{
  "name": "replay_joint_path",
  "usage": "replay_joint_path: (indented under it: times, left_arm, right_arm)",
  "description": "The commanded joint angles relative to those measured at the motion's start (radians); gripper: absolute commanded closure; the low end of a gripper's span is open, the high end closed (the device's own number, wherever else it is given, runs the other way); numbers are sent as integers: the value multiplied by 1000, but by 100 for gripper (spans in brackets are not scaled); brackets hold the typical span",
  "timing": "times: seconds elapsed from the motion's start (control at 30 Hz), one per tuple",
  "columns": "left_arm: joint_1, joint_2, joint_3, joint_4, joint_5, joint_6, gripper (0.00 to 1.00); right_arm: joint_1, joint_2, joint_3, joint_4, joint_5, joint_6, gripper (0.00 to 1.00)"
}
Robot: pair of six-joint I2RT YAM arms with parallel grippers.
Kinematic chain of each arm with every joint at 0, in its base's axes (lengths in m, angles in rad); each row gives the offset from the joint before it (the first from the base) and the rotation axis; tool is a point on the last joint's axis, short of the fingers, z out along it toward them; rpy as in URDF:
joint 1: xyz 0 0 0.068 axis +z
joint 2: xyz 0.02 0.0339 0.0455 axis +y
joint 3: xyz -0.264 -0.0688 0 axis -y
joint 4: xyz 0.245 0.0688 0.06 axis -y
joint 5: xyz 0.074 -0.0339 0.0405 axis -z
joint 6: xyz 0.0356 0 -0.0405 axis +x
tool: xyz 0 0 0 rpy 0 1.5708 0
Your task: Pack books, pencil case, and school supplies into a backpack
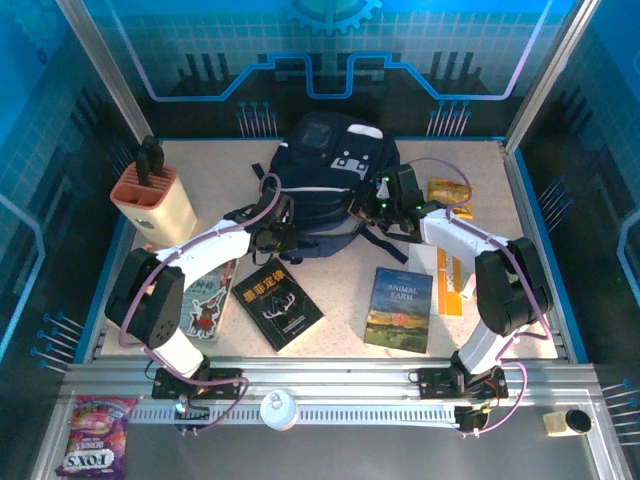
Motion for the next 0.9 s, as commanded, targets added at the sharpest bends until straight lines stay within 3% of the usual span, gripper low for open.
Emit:
replay_joint_path:
  times: [0.0, 0.13, 0.63, 0.87]
  left_arm:
    - [-5, 0, 8, -15, -38, 14, 77]
    - [-6, 10, -4, 39, -6, 32, 68]
    - [-8, 25, -64, 233, -108, 177, 67]
    - [-8, 18, -68, 247, -113, 221, 86]
  right_arm:
    - [4, -25, 13, 46, -2, -5, 98]
    - [3, -23, 13, 49, -9, -3, 98]
    - [4, -17, 9, 66, -23, 6, 98]
    - [1, -17, 17, 54, -7, -8, 98]
